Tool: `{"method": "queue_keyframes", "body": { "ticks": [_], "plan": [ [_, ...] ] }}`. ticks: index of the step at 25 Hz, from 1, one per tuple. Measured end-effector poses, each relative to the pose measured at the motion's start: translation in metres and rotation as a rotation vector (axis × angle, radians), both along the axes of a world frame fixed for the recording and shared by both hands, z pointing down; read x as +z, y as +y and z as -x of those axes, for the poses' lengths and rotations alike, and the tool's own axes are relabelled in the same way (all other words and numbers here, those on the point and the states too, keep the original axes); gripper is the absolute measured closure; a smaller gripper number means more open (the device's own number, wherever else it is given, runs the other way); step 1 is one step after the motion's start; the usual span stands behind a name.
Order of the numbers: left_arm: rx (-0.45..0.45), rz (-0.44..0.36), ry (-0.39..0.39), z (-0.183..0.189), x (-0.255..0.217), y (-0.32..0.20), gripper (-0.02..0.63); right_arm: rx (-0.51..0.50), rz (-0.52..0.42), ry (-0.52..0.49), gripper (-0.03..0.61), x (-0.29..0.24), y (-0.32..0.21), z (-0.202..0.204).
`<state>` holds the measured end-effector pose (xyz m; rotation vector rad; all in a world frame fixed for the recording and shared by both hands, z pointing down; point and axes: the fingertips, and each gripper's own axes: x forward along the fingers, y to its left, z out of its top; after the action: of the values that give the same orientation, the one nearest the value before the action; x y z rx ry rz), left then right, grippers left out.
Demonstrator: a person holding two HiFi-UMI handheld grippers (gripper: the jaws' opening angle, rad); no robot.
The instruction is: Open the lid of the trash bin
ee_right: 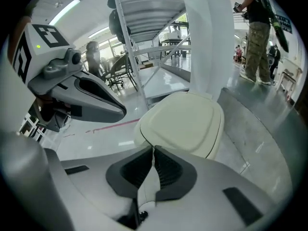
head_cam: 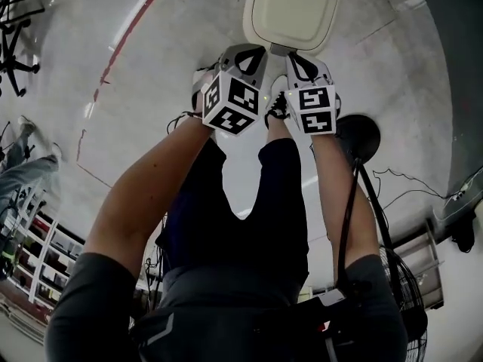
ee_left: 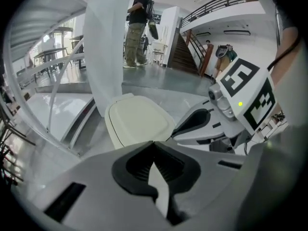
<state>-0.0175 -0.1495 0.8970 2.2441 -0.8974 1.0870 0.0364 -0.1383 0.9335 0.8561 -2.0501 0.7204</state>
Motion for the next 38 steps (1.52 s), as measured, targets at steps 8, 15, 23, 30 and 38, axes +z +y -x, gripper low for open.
{"method": "queue_keyframes", "body": {
  "ticks": [8,15,23,30,38],
  "plan": [
    [0.013,0.085,0.004,-0.014,0.046,0.005,0.604,-0.001,0.019,-0.014,0.549,0.030,0.008,-0.004],
    [0.124,0.044,-0.046,-0.026,0.063,0.012,0.604,-0.035,-0.011,-0.053,0.549,0.032,0.003,-0.001],
    [0.149,0.030,-0.066,-0.030,0.074,0.009,0.604,-0.067,-0.012,-0.083,0.552,0.033,0.003,-0.002],
    [0.181,0.000,-0.081,-0.031,0.075,0.012,0.604,-0.041,-0.040,-0.099,0.552,0.034,0.005,-0.003],
    [0.170,0.017,-0.065,-0.030,0.075,0.012,0.604,-0.059,-0.026,-0.100,0.552,0.034,0.005,-0.002]
  ]
}}
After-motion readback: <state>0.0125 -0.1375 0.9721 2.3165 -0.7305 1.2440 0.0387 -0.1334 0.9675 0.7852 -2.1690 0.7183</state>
